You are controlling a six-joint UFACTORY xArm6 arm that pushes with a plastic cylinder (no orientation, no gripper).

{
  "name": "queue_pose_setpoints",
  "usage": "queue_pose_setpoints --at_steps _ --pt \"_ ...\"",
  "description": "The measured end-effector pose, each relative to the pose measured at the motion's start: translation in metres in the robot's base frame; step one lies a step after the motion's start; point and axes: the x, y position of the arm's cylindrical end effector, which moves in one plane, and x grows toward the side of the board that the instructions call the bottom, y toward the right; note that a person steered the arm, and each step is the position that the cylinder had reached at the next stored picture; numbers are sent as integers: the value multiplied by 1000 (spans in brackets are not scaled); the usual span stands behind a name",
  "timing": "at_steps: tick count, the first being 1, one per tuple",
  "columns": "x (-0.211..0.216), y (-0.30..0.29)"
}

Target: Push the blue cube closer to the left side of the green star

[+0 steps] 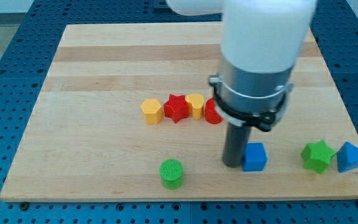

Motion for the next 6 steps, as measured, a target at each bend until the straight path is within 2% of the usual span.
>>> queue_pose_setpoints --at_steps 2,3,4,5,6 --pt "18 10" --pt "50 6" --pt "50 5" --pt "43 -26" --pt "11 -41"
